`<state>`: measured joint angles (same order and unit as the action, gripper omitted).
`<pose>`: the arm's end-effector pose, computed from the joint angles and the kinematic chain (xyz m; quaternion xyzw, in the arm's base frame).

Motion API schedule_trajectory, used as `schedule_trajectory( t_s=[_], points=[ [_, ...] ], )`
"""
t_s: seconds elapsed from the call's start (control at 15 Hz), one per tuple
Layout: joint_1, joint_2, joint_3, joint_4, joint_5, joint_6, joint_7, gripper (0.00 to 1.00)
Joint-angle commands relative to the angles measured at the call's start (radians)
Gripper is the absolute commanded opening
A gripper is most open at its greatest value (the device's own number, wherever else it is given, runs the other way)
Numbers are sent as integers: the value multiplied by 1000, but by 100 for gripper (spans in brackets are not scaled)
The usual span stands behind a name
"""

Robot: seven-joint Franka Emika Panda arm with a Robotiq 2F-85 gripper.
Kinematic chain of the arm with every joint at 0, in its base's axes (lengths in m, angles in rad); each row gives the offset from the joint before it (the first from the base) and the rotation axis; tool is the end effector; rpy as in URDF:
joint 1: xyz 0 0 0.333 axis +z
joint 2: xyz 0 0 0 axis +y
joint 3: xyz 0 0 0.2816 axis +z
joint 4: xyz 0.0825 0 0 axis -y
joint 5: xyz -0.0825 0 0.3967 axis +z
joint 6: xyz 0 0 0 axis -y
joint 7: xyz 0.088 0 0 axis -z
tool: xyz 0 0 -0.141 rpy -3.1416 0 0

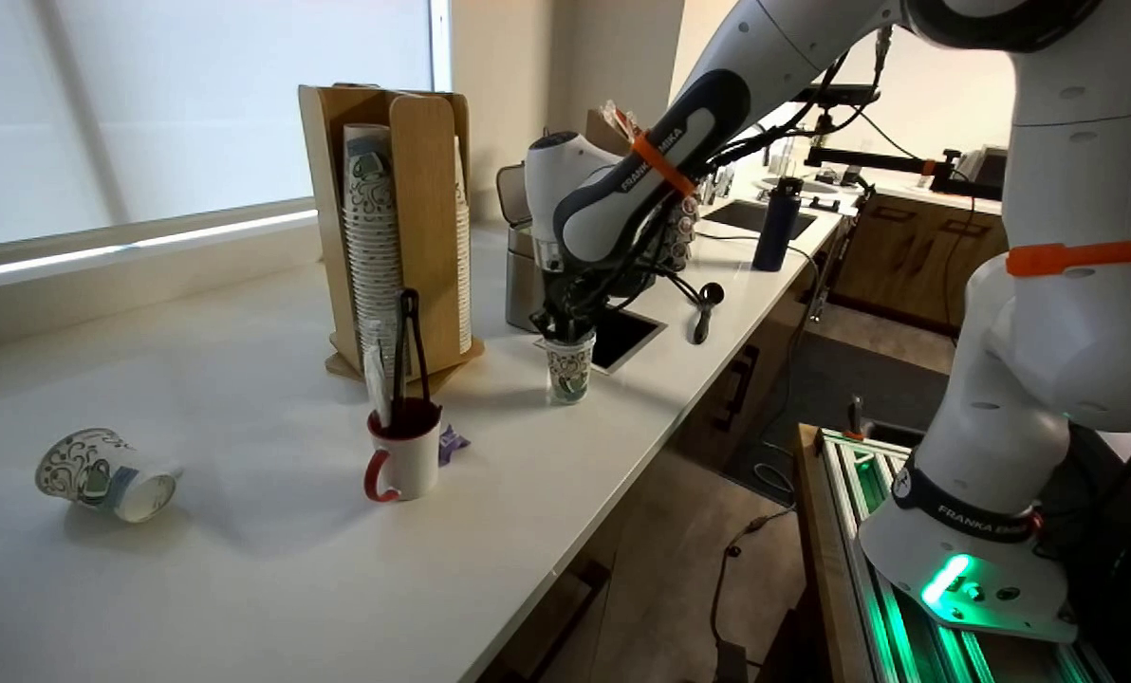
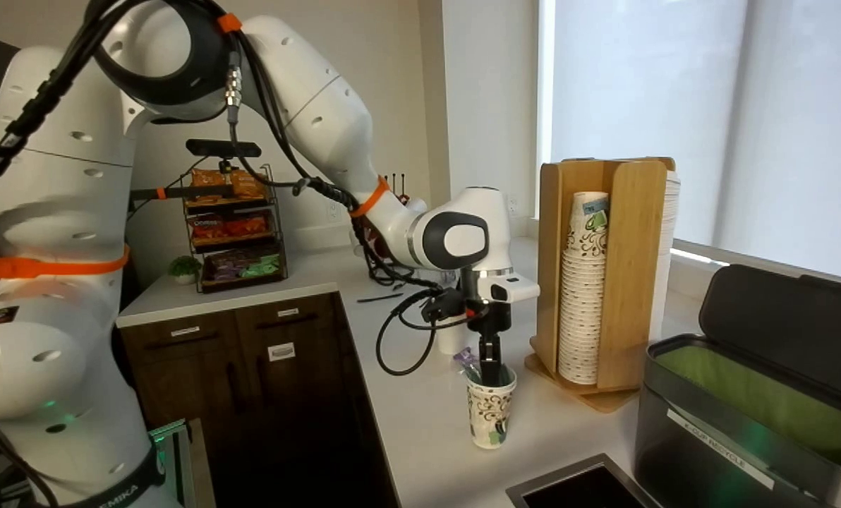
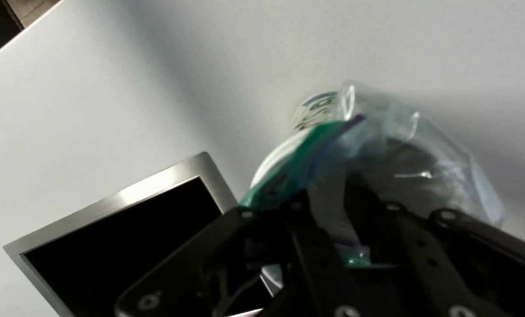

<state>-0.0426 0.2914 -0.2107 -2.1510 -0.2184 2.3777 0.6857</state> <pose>0.5381 -0.1510 0.1867 0.9215 -0.3731 -0.0083 0.1073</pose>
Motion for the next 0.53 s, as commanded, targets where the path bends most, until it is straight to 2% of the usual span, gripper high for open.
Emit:
schedule_trajectory(
  t_s=[0.0, 0.33, 0.47],
  points=[
    [-7, -68, -6, -59, 7, 19, -17, 63],
    [-22, -120, -2, -86, 16, 17, -33, 98],
    [-28, -134, 0, -93, 17, 15, -37, 100]
  ],
)
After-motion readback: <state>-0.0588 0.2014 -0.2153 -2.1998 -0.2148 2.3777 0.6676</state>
